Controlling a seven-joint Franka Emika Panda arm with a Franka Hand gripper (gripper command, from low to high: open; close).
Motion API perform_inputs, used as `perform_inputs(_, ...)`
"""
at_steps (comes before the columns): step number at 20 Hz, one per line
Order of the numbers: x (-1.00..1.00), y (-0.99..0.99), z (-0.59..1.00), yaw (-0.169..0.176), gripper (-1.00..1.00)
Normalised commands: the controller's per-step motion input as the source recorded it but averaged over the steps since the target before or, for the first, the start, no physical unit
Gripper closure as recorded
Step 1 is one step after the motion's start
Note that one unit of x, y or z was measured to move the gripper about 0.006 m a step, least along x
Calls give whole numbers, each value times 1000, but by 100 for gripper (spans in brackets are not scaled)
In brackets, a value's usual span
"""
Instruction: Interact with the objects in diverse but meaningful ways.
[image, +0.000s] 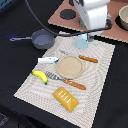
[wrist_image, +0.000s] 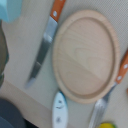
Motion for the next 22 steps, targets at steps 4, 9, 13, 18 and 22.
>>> perform_inputs(4, 592, 573, 44, -41, -100)
perform_inputs(9, 494, 422, -102, -7, -100)
perform_inputs(13, 446, 389, -146, 0, -100)
perform_inputs(18, 248, 336, -168, 0, -100)
perform_inputs(22, 63, 359, -135, 0, -100)
